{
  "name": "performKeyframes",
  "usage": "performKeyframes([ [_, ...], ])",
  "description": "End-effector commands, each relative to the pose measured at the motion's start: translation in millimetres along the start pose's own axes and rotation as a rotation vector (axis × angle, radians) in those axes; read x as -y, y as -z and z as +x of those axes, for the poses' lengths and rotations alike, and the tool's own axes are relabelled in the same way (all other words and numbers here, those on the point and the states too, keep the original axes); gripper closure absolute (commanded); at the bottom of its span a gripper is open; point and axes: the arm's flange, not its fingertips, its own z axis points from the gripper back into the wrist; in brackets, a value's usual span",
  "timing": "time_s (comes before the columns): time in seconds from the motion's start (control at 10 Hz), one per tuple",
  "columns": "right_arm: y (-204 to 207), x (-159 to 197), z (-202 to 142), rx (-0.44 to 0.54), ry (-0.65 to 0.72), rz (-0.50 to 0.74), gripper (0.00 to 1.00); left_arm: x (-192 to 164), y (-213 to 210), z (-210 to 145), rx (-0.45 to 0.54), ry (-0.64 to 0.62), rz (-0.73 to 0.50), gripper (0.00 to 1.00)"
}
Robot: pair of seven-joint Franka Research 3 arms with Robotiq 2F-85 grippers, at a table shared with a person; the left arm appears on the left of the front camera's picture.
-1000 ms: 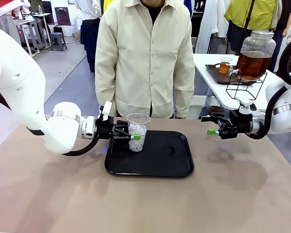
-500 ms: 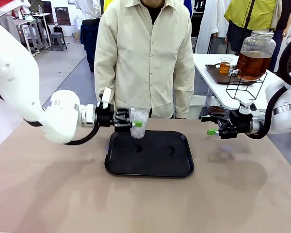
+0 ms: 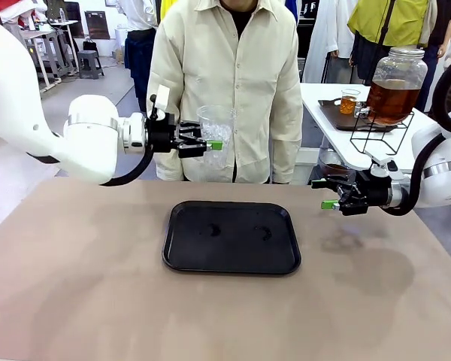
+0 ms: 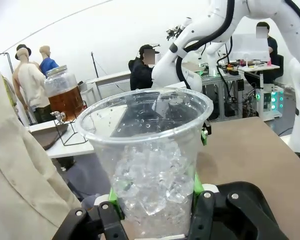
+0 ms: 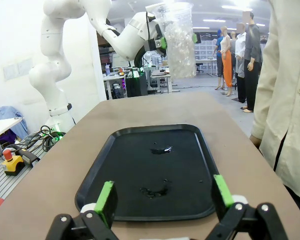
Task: Pour the drink into the iced cup.
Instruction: Pick up the iced cup indicated by the human and present it to them, then open the gripper to release the iced cup you were holding.
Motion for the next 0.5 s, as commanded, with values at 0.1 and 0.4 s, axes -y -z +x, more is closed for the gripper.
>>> performKeyframes([
  [0.1, 1.6, 0.3, 2.6, -0.003, 0.004, 0.002, 0.00, 5.3, -0.3, -6.5, -0.003, -0.003, -0.001, 0.40],
  [0.4, 1.6, 0.3, 2.6, -0.003, 0.004, 0.002, 0.00, 5.3, -0.3, -6.5, -0.003, -0.003, -0.001, 0.40],
])
